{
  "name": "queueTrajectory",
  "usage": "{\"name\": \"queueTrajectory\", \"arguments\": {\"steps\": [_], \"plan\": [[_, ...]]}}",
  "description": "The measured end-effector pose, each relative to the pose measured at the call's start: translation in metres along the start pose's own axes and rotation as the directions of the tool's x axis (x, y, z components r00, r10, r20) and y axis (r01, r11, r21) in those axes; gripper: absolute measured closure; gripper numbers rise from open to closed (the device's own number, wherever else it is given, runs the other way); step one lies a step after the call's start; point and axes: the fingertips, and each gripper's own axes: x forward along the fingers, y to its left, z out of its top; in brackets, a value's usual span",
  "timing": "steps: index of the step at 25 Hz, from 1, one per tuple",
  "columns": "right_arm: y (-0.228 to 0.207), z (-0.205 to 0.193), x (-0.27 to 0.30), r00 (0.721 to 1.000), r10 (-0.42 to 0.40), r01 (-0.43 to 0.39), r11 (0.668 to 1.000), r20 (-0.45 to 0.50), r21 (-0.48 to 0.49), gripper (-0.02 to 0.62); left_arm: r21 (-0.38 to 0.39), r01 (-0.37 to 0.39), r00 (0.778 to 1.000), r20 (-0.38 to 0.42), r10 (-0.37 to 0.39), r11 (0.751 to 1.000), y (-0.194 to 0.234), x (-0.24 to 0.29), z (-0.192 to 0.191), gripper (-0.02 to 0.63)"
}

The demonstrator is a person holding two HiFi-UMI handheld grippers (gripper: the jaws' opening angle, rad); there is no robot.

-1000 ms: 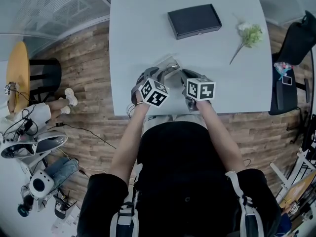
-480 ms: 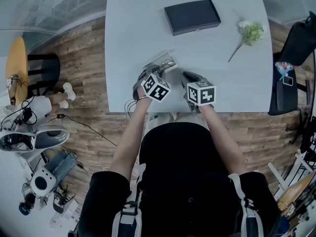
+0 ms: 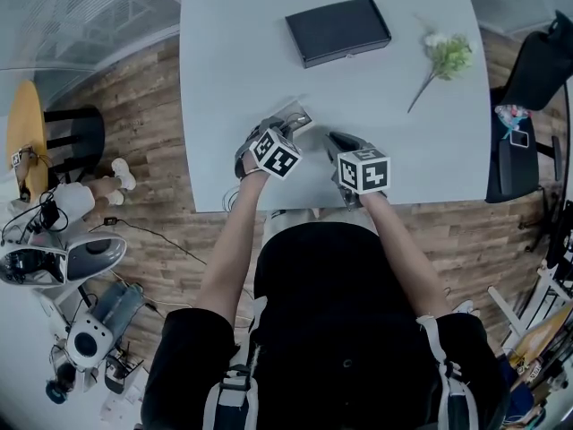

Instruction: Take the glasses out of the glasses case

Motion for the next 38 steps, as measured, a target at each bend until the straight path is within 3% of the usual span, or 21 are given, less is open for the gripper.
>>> {"name": "queueTrajectory", "arguments": {"steps": [12,19,26,38], "plan": [[-0.005,0.01,0.005,1.0,-0.009,0.009,1.0,0.0,0.022,0.534,0.014,0.121,0.99,-0.072,-0.12,0.993,-0.004,0.008,-0.005,0.563],[0.0,0.009,0.003,1.0,-0.008,0.008,1.0,0.002,0.005,0.541,0.036,0.078,0.995,-0.056,-0.076,0.996,-0.002,-0.003,-0.007,0.571],[0.008,0.012,0.001,1.0,0.0,0.0,1.0,0.015,-0.01,0.543,0.018,-0.006,0.997,0.072,0.005,1.0,0.011,-0.024,0.007,0.577],[0.02,0.012,-0.018,0.998,0.015,-0.012,0.999,0.058,-0.043,0.545,0.025,-0.07,0.982,0.177,0.064,0.997,-0.003,-0.063,0.023,0.577]]}}
